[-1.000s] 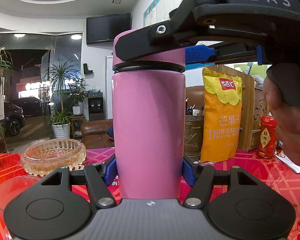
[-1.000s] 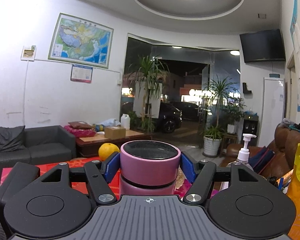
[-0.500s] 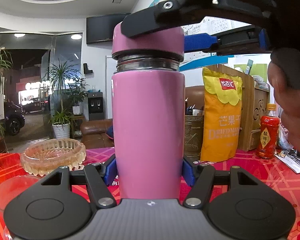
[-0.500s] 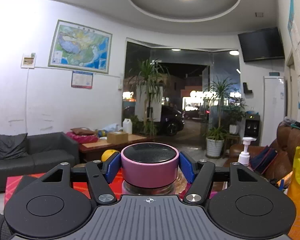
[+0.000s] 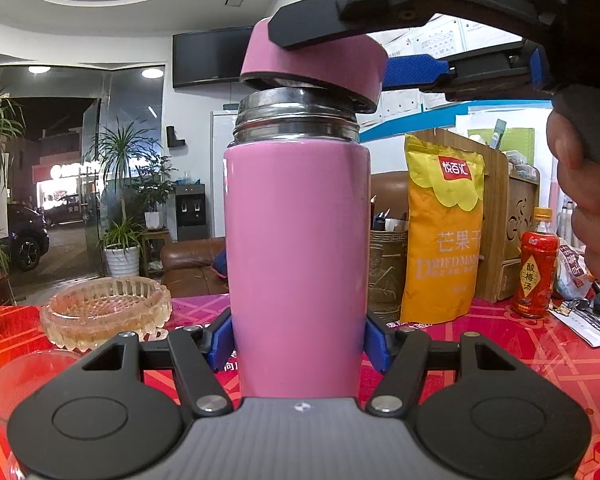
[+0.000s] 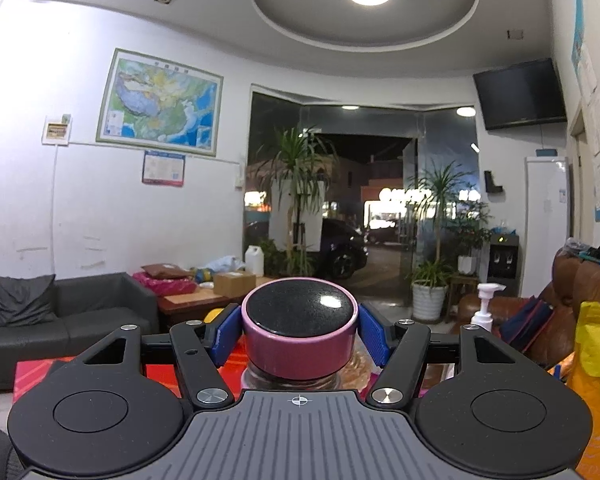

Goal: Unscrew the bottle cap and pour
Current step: 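Lift the unscrewed pink cap off the bottle's steel neck with the right gripper, then carry the pink cap away from the bottle with the right gripper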

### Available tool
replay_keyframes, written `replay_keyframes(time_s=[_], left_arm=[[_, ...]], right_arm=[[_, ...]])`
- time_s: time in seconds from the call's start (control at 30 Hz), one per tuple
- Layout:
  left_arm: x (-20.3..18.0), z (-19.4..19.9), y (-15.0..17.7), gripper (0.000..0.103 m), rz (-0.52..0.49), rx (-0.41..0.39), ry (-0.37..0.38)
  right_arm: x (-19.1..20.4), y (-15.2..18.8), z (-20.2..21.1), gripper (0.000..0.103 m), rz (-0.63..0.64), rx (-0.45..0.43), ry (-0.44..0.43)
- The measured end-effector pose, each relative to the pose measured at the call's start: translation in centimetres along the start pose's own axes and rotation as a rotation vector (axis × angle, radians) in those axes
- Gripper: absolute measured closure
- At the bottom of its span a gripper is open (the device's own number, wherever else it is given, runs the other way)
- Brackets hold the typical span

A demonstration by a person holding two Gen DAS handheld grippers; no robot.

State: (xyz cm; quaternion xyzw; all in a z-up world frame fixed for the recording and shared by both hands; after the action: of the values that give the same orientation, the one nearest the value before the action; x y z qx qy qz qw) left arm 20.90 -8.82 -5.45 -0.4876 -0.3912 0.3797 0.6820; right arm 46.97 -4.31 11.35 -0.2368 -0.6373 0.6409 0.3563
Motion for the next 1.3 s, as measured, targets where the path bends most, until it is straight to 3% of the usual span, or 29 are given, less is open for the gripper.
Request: replay_keyframes(time_s=[1.3], left_arm=[[-0.2,-0.3,0.0,0.037,0.001,0.000,-0.001]], right_arm=[[-2.9,0.3,0.6,0.040,-0.012,-0.027,0.058]])
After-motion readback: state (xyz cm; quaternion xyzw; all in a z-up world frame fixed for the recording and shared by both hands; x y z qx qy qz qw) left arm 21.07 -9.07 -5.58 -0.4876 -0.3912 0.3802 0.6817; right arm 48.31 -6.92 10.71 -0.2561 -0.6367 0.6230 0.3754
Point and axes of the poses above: each gripper's, at about its wrist camera, not at the fingertips, and z roughly against the way its jaws point, x to its left, y to its underside, the point moved 3 cm from there along -z, roughly the way its jaws point, and after that the axes turned 8 degrees about -z, right-handed, at the moved point
